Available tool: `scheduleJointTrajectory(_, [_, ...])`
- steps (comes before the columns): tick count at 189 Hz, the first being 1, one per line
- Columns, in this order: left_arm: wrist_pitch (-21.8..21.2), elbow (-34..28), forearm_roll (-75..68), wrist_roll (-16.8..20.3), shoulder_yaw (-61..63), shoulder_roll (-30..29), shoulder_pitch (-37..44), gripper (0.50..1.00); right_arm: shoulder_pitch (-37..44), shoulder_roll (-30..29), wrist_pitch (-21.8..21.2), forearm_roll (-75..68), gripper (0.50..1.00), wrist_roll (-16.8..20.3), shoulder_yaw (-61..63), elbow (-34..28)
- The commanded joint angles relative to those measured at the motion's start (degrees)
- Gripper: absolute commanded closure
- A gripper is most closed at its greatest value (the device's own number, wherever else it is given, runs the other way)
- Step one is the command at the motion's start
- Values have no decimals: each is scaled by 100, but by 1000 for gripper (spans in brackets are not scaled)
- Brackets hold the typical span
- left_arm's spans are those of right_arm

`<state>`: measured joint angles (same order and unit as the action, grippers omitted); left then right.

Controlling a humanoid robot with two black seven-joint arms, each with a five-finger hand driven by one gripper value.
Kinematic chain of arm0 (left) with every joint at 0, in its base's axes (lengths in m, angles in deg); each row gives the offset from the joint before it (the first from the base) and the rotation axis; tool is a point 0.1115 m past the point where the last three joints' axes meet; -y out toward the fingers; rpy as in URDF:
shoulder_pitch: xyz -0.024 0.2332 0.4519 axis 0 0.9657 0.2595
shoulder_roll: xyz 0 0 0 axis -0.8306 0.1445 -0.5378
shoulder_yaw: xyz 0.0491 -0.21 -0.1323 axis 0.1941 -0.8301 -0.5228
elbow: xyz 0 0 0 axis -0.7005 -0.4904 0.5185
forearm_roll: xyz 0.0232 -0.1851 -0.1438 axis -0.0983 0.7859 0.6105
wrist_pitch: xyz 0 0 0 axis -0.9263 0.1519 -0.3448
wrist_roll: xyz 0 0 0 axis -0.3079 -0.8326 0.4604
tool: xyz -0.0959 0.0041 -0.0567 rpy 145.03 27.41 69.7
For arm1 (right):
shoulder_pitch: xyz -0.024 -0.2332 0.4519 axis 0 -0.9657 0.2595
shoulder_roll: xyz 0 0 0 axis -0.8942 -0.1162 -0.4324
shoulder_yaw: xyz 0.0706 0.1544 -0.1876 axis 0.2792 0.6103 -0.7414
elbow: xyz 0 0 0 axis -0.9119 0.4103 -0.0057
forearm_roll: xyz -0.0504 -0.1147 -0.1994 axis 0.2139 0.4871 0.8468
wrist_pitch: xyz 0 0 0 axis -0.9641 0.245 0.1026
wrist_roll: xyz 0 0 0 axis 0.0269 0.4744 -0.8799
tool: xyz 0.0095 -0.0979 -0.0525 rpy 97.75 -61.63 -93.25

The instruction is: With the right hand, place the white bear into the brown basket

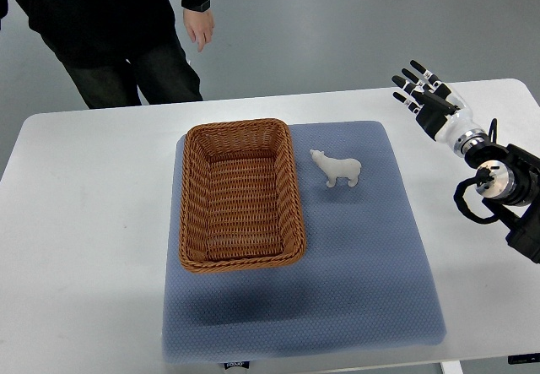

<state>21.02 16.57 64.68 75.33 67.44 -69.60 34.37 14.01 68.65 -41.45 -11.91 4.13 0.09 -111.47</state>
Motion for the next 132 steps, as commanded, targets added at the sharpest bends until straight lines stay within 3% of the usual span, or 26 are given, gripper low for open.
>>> scheduleJointTrajectory(1, [0, 9, 0, -9, 1, 0, 0, 500, 9, 9, 0, 0, 574, 0, 0, 0])
scheduleJointTrajectory(132, [0, 0, 0, -9, -8, 0, 0, 500, 35, 70, -105, 0, 574, 0, 0, -17])
